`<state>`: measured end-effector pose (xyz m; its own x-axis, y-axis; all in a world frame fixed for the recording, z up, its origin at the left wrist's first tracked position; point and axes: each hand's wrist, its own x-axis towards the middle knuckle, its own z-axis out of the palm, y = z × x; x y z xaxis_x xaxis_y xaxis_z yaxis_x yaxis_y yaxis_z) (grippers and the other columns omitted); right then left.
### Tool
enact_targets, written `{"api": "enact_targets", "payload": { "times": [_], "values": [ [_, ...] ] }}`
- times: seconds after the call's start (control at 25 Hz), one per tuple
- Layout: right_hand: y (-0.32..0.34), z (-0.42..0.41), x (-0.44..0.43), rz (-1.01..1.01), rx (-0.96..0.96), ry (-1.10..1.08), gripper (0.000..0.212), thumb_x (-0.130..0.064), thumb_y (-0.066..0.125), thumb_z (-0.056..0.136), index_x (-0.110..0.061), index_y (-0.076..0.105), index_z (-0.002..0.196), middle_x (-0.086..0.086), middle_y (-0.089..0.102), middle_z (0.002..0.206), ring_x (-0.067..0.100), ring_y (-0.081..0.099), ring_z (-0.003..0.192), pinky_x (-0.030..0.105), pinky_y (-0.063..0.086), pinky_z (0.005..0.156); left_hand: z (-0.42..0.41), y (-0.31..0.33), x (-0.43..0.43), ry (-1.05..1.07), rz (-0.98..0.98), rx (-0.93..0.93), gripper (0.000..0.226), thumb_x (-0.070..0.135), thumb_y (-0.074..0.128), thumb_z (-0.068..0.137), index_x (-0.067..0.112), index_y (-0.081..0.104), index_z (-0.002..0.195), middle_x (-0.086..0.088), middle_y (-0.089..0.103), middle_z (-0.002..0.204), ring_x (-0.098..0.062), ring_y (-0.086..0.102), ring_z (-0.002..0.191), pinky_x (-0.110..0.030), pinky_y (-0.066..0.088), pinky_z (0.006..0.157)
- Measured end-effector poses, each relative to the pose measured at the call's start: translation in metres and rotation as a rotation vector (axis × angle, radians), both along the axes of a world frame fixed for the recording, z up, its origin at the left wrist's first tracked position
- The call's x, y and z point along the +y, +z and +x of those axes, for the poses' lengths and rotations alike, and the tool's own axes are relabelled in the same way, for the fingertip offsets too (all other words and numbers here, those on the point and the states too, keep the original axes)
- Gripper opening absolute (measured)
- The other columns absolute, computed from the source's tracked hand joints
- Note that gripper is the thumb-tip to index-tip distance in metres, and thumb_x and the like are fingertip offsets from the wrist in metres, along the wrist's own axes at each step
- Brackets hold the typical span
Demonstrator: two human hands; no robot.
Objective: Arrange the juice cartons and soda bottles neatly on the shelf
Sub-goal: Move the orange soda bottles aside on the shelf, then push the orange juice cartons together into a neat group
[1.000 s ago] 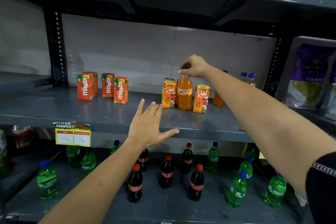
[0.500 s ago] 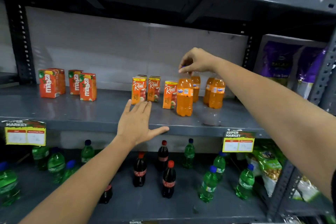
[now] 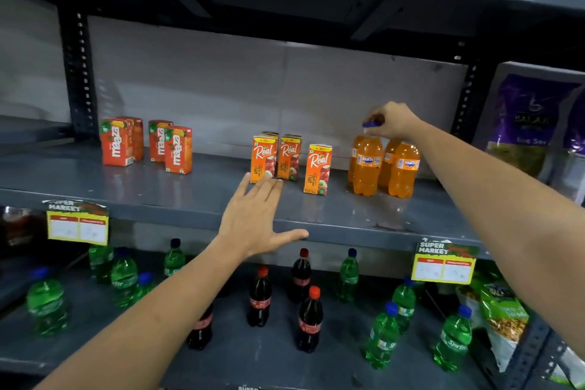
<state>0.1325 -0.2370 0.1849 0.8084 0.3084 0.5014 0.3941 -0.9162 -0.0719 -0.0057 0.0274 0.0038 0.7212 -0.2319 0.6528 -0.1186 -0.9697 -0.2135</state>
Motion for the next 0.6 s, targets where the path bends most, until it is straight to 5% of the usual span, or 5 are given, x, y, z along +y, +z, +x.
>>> {"api": "enact_targets", "payload": {
  "times": [0.28, 0.44, 0.6],
  "values": [
    [-0.002, -0.033, 0.075, 0.107, -0.224, 0.014, 0.033, -0.031, 0.062, 0.087, -0.004, 0.064, 0.107, 0.017, 0.068, 0.104, 0.031, 0.063, 0.095, 0.04, 0.052, 0.077, -0.038, -0.008, 0.105, 0.082, -0.036, 0.034, 0.107, 0.085, 0.012, 0.075, 0.005, 0.034, 0.142, -0.009, 0.042, 0.148, -0.019, 0.024, 0.143, -0.045, 0.001, 0.119],
    [-0.031, -0.056, 0.181, 0.129, -0.226, 0.19, 0.024, -0.027, 0.063, 0.084, -0.005, 0.068, 0.088, 0.017, 0.071, 0.092, 0.034, 0.065, 0.091, 0.032, 0.047, 0.075, -0.06, -0.014, 0.188, 0.137, -0.048, 0.028, 0.101, 0.081, 0.021, 0.08, -0.001, 0.047, 0.133, -0.015, 0.054, 0.137, -0.024, 0.039, 0.136, -0.05, 0.016, 0.117],
    [-0.067, -0.056, 0.294, 0.113, 0.026, 0.306, 0.045, -0.033, 0.067, 0.084, -0.006, 0.059, 0.118, 0.02, 0.06, 0.12, 0.031, 0.057, 0.11, 0.029, 0.039, 0.089, -0.063, -0.001, 0.269, 0.177, -0.031, 0.079, 0.108, 0.083, 0.014, 0.077, -0.003, 0.044, 0.134, -0.017, 0.052, 0.138, -0.026, 0.04, 0.135, -0.052, 0.014, 0.117]
  ]
}}
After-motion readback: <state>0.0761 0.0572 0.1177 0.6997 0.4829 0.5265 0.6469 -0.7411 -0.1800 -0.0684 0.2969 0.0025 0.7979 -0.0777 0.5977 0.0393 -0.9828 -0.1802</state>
